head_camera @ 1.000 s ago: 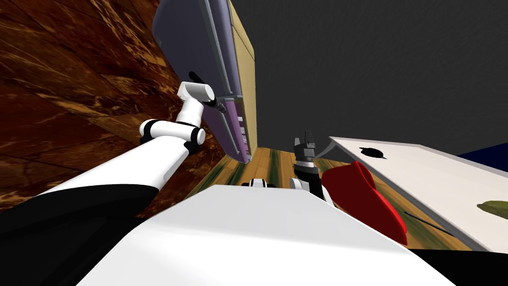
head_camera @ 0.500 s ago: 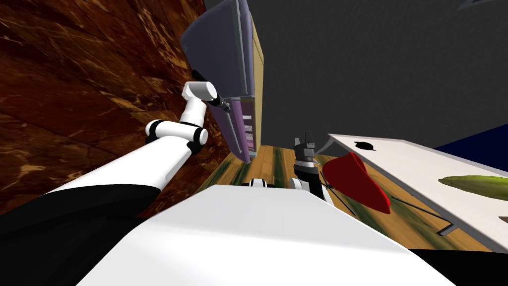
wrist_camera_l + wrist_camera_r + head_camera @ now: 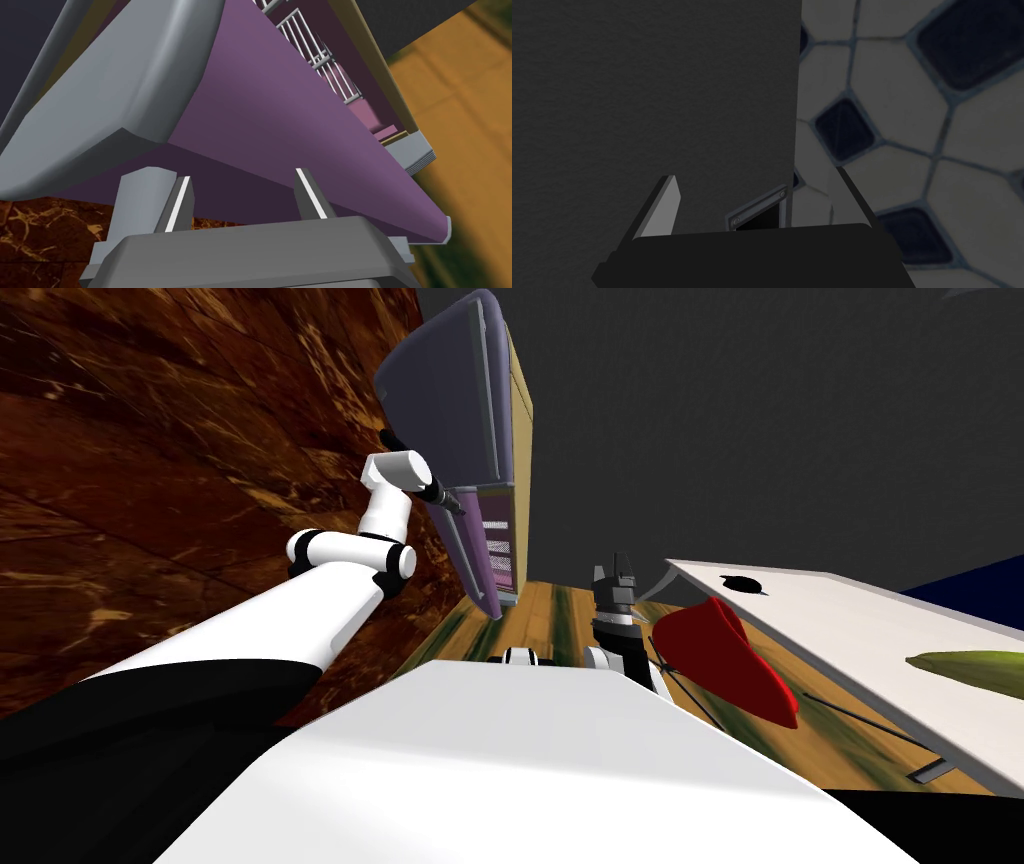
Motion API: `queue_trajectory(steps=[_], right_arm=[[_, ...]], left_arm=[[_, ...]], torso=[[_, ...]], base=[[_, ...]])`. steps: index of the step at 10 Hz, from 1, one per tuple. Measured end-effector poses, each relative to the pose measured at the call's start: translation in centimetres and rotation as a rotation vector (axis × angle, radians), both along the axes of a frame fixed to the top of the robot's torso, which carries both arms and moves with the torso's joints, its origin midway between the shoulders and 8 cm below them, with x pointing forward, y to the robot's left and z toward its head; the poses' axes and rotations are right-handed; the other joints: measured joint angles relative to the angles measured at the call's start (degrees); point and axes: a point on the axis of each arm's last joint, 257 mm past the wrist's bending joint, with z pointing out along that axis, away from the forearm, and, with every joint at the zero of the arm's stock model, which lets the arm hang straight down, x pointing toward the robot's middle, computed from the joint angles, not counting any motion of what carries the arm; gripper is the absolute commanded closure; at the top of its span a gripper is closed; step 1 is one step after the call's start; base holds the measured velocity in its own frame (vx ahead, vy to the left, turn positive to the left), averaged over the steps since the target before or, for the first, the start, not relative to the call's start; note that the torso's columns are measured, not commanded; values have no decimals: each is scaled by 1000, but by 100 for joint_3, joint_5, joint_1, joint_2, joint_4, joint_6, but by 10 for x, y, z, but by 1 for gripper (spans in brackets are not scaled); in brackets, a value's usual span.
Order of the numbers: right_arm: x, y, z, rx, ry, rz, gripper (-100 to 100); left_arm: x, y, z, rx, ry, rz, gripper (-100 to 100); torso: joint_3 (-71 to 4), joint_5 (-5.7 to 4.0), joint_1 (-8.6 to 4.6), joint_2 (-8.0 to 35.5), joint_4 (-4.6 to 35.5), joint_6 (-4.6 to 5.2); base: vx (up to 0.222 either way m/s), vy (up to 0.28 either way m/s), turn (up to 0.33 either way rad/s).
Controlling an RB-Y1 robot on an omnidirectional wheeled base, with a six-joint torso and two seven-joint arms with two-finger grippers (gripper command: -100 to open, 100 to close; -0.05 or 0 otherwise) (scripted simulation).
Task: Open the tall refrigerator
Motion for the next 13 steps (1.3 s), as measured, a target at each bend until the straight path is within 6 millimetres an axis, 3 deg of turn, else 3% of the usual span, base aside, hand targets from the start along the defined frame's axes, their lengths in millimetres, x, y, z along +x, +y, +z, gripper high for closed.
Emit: queue_trajectory(steps=[3,8,13], right_arm=[[0,0,0,0,0,0,0],[0,0,0,0,0,0,0],[0,0,0,0,0,0,0]], left_arm=[[-4,6,5,-63,-1,16,-100],[-10,27,10,-199,5,71,-100],[-14,43,12,-338,20,120,-100]], torso=[[28,34,79,41,9,-35],[-1,17,36,1,-8,-14],[-3,24,72,1,4,-21]], base=[[33,-31,17],[29,-53,70],[23,-48,29]])
